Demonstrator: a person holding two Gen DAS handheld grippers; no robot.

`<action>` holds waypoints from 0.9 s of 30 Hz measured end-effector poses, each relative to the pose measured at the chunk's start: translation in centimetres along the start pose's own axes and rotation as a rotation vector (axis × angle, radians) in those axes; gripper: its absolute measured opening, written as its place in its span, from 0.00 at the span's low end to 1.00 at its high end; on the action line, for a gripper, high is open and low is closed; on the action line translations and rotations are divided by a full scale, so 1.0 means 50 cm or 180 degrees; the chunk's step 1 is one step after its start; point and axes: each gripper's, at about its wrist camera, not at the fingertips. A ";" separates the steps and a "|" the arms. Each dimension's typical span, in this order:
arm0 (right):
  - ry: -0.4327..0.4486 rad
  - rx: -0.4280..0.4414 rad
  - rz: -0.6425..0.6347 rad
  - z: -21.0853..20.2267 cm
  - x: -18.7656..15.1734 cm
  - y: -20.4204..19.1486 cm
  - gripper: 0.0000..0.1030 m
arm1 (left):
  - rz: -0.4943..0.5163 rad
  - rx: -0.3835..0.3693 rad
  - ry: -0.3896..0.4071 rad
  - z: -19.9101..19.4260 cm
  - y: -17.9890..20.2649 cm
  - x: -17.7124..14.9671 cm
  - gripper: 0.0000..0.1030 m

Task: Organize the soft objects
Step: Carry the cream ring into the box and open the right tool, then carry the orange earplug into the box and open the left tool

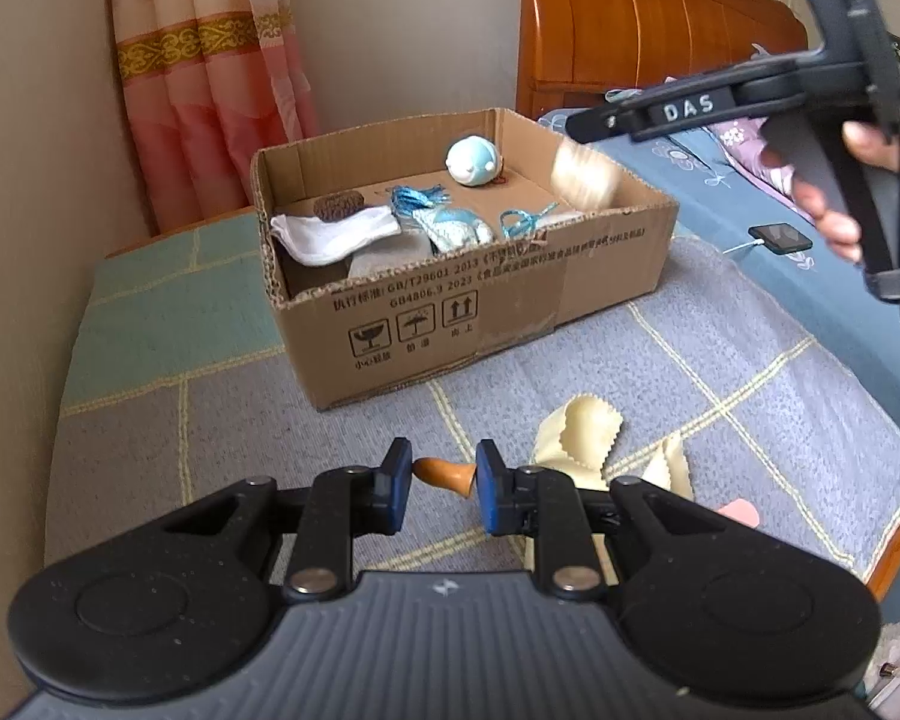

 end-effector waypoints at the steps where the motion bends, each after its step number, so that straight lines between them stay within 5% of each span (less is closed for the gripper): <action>1: 0.0001 -0.0042 0.0021 0.008 0.000 0.003 0.91 | 0.0010 0.0007 0.0003 0.001 0.000 0.002 0.21; 5: -0.0069 -0.0070 0.0153 0.006 -0.020 0.013 0.99 | 0.0059 -0.0005 -0.0004 0.004 0.000 0.016 0.21; 13: -0.0353 -0.0112 0.0439 -0.043 -0.073 0.007 1.00 | 0.0279 -0.0017 0.0097 -0.009 0.012 0.079 0.21; 27: -0.0523 -0.0084 0.0667 -0.098 -0.131 0.000 1.00 | 0.0857 0.0030 0.0173 0.102 0.057 0.320 0.21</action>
Point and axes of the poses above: each gripper's, at about its wrist camera, not at the fingertips, and z roughly the way its jaws point, y to its right, x to its top, and after that the axes turned 6 degrees about z, right-handed
